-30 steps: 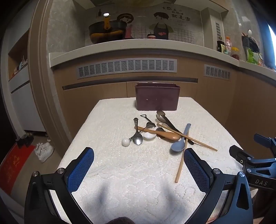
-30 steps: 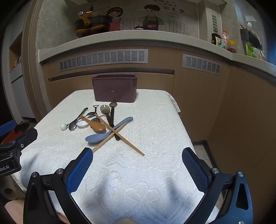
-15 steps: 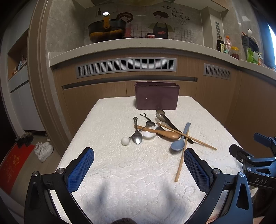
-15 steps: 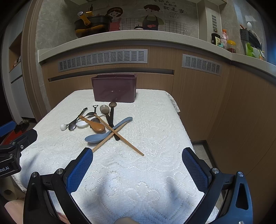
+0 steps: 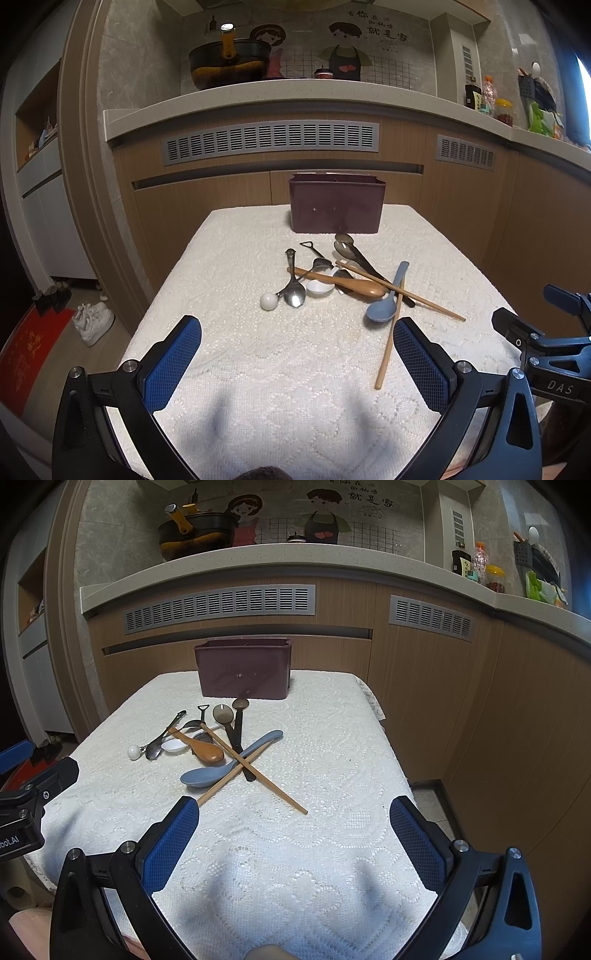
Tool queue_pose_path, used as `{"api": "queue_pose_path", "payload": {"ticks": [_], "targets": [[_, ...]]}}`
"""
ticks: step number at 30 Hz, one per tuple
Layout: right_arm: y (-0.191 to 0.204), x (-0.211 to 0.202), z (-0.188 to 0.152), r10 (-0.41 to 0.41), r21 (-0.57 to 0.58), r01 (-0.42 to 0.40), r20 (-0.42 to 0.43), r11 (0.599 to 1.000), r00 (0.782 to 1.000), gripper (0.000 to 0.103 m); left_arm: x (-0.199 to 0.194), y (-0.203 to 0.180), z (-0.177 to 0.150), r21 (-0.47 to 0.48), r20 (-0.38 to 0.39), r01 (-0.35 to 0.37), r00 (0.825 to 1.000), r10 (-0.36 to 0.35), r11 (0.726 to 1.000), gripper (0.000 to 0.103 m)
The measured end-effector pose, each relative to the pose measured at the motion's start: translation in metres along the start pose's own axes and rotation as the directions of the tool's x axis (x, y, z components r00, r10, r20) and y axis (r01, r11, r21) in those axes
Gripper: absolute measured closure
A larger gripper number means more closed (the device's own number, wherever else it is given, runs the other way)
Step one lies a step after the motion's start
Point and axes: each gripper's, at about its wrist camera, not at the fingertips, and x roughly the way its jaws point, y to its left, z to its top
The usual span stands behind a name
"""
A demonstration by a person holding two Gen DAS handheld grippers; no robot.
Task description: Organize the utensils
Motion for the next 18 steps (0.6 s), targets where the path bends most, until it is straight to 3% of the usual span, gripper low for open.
{"api": "queue_pose_path", "payload": {"ticks": [18], "targets": [[0.0003,-0.0002,0.001,-0.001,0.0,0.001,-0.001,1.0,1.0,0.0,0.0003,0.0002,0.0003,0.0,-0.002,0.001,1.0,-0.001,1.0,0.0]]}}
